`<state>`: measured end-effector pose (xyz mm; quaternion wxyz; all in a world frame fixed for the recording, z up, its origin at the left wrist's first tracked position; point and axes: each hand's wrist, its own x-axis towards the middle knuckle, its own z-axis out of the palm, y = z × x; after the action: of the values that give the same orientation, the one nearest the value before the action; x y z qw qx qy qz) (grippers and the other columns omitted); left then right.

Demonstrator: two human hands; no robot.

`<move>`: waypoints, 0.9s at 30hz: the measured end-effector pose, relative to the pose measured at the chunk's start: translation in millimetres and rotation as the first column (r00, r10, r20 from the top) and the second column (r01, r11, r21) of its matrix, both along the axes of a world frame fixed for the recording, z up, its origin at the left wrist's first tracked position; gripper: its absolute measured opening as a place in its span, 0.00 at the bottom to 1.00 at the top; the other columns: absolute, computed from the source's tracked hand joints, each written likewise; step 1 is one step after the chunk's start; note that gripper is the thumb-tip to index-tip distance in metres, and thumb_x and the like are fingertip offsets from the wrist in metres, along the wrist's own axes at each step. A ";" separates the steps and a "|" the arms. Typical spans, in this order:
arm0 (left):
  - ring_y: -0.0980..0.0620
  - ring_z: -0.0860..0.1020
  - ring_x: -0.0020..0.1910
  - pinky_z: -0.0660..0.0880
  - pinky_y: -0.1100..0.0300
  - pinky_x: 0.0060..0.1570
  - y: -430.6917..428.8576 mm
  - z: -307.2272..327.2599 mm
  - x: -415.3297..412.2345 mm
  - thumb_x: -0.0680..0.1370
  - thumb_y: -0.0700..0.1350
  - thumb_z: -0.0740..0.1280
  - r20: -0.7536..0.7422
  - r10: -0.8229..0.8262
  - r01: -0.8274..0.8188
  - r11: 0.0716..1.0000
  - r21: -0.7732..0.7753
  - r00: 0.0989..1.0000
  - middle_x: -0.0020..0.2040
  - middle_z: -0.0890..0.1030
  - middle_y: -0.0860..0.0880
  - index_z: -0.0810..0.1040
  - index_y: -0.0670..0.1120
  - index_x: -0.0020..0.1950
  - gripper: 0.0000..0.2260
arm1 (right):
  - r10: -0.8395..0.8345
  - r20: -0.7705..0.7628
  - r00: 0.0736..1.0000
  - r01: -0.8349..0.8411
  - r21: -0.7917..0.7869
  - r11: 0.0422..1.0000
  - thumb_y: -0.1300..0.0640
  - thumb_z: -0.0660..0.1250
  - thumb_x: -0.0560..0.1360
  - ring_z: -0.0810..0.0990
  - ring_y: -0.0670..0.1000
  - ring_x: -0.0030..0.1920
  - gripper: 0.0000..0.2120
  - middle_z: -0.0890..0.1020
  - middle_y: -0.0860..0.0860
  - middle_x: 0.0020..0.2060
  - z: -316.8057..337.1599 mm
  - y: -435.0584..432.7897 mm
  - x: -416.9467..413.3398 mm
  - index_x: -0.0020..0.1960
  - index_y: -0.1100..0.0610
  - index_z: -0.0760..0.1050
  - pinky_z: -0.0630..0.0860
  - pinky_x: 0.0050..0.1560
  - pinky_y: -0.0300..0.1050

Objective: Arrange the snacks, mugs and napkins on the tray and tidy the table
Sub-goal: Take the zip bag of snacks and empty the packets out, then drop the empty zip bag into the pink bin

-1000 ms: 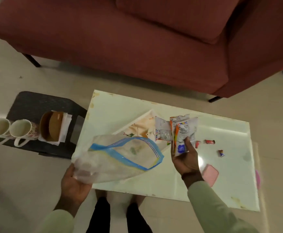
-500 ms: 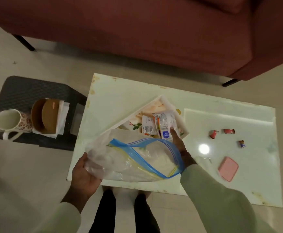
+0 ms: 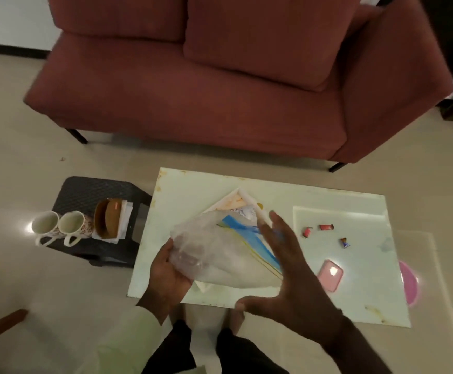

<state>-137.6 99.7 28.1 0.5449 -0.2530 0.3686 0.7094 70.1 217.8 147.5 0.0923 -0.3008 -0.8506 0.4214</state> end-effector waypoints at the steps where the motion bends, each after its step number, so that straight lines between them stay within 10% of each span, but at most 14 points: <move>1: 0.39 0.78 0.61 0.73 0.39 0.62 4.6 16.4 14.5 0.80 0.53 0.59 -0.008 -0.036 0.036 0.999 0.020 0.999 0.66 0.77 0.40 0.76 0.44 0.68 0.21 | 0.025 0.042 0.999 -0.027 0.051 0.998 0.24 0.71 0.59 0.45 0.45 0.80 0.55 0.41 0.39 0.79 1.0 -7.3 -0.8 0.77 0.33 0.44 0.62 0.75 0.55; 5: 0.46 0.85 0.47 0.82 0.53 0.40 7.4 64.4 75.6 0.78 0.47 0.65 -0.132 -0.218 0.222 0.975 0.018 0.967 0.54 0.85 0.41 0.82 0.42 0.58 0.14 | 0.095 0.079 0.992 -0.108 0.189 0.976 0.24 0.68 0.61 0.38 0.45 0.79 0.54 0.34 0.40 0.78 -10.9 -33.8 3.6 0.76 0.31 0.40 0.56 0.77 0.56; 12: 0.39 0.78 0.61 0.76 0.44 0.59 -3.3 100.5 107.7 0.78 0.47 0.61 -0.086 -0.448 0.456 0.872 0.176 0.890 0.64 0.78 0.37 0.77 0.41 0.66 0.19 | -0.076 0.025 0.997 0.077 -0.053 0.996 0.40 0.74 0.68 0.71 0.45 0.69 0.41 0.63 0.48 0.74 -11.6 -52.0 57.5 0.74 0.32 0.55 0.72 0.67 0.40; 18: 0.51 0.77 0.63 0.76 0.53 0.60 -10.1 100.1 125.4 0.67 0.55 0.74 -0.712 -0.655 0.834 0.520 -0.181 0.254 0.63 0.80 0.51 0.78 0.58 0.63 0.24 | -0.529 0.029 0.848 0.497 -0.390 0.775 0.66 0.73 0.71 0.81 0.53 0.58 0.20 0.83 0.52 0.56 -18.7 -63.9 105.3 0.62 0.56 0.78 0.78 0.59 0.50; 24: 0.63 0.53 0.76 0.62 0.52 0.70 -7.0 112.0 198.0 0.53 0.67 0.80 -0.804 -0.372 0.805 0.202 -0.557 -0.463 0.74 0.47 0.75 0.42 0.71 0.74 0.61 | -0.889 -0.067 0.453 0.523 -0.788 0.325 0.69 0.64 0.75 0.82 0.60 0.44 0.08 0.83 0.62 0.42 -3.8 -64.5 163.5 0.51 0.68 0.79 0.80 0.47 0.53; 27: 0.64 0.51 0.77 0.61 0.59 0.72 18.0 124.1 247.1 0.56 0.65 0.79 -0.798 -0.099 0.769 0.220 -0.600 -0.595 0.77 0.49 0.67 0.46 0.66 0.77 0.58 | -0.924 -0.080 0.375 0.426 -0.870 0.248 0.66 0.62 0.75 0.82 0.56 0.41 0.11 0.82 0.56 0.38 1.9 -62.3 206.8 0.42 0.57 0.82 0.79 0.45 0.50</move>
<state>109.5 117.7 152.2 0.4234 0.7346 0.4833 0.2180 276.9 155.5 149.4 0.4071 -0.5195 -0.2807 0.6968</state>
